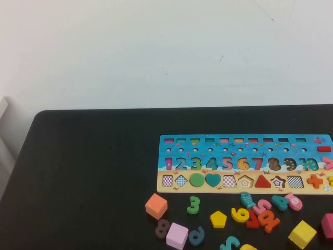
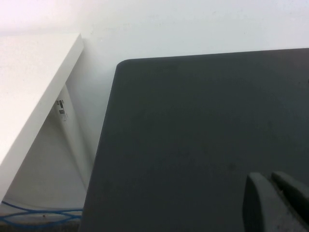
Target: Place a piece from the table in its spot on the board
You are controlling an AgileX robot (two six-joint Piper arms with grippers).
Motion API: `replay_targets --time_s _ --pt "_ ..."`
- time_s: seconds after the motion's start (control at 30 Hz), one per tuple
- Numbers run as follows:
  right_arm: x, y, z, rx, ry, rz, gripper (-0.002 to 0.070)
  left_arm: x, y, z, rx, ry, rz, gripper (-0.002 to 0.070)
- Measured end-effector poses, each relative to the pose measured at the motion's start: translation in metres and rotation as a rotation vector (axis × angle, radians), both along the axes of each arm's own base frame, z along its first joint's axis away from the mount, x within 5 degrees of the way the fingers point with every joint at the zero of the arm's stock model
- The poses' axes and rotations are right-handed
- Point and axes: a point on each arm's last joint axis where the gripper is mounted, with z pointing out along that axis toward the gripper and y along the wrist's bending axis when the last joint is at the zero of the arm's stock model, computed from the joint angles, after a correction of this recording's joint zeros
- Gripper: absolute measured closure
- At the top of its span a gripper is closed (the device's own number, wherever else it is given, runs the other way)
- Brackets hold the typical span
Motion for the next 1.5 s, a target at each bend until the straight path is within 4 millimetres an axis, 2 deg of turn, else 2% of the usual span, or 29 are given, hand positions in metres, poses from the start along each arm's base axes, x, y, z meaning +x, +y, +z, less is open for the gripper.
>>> replay_targets --time_s 0.07,0.13,0.2,0.3,0.37,0.6,0.8,0.97,1.03,1.13,1.23,1.4,1.5 --pt "0.0 0.0 0.0 0.0 0.0 0.0 0.0083 0.0 0.0 0.0 -0.014 0.0 0.0 0.0676" --pt "0.0 0.0 0.0 0.0 0.0 0.0 0.0083 0.0 -0.002 0.001 -0.107 -0.009 0.005 0.0676" --pt "0.0 0.0 0.0 0.0 0.0 0.0 0.0083 0.001 -0.007 0.004 -0.368 -0.027 0.017 0.0676" --pt "0.0 0.0 0.0 0.0 0.0 0.0 0.0083 0.001 -0.015 0.009 -0.865 -0.027 0.027 0.0676" --pt "0.0 0.0 0.0 0.0 0.0 0.0 0.0084 0.001 -0.017 0.014 -1.035 -0.046 0.029 0.0676" --pt "0.0 0.0 0.0 0.0 0.0 0.0 0.0083 0.003 -0.007 0.025 -1.205 -0.201 0.088 0.0676" --pt "0.0 0.0 0.0 0.0 0.0 0.0 0.0083 0.003 -0.01 0.023 -1.061 -0.182 0.043 0.0676" --pt "0.0 0.0 0.0 0.0 0.0 0.0 0.0083 0.002 -0.018 0.019 -0.876 -0.12 -0.045 0.0676" --pt "0.0 0.0 0.0 0.0 0.0 0.0 0.0083 0.0 -0.021 0.024 -0.768 -0.116 -0.1 0.0676" --pt "0.0 0.0 0.0 0.0 0.0 0.0 0.0083 -0.006 -0.026 0.058 -0.567 -0.169 -0.195 0.0676" --pt "0.0 0.0 0.0 0.0 0.0 0.0 0.0084 -0.002 -0.029 0.093 -0.375 -0.101 -0.26 0.0676" --pt "0.0 0.0 0.0 0.0 0.0 0.0 0.0083 0.023 -0.037 0.14 -0.094 0.18 -0.432 0.0676" --pt "0.0 0.0 0.0 0.0 0.0 0.0 0.0084 0.048 -0.039 0.163 0.031 0.313 -0.557 0.0676"
